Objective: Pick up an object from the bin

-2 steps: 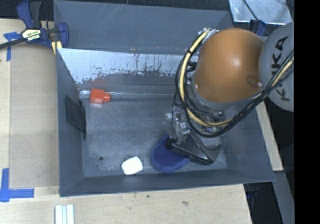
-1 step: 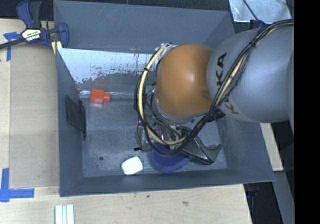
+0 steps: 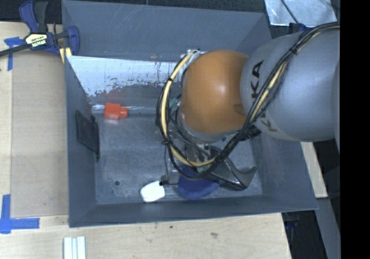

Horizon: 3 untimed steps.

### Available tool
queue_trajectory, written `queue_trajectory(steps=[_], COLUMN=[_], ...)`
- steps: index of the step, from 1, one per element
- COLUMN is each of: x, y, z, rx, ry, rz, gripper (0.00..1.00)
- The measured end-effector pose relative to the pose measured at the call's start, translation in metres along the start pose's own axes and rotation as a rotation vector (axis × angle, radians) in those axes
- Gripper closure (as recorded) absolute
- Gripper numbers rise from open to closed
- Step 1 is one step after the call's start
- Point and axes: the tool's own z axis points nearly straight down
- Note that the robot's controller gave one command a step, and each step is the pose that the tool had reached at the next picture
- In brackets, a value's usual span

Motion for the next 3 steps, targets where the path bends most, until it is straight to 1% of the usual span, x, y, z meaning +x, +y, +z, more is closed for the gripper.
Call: queue_trajectory(steps=[1, 2, 3], x=[0.008, 0.001, 0.0], y=[-0.085, -0.087, -0.086], z=[0.06, 0.11, 0.106], rx=[0.005, 0.0, -0.001], ry=[0.006, 0.009, 0.005], rz=[-0.042, -0.06, -0.059], gripper=[0.0, 0.0, 1.0])
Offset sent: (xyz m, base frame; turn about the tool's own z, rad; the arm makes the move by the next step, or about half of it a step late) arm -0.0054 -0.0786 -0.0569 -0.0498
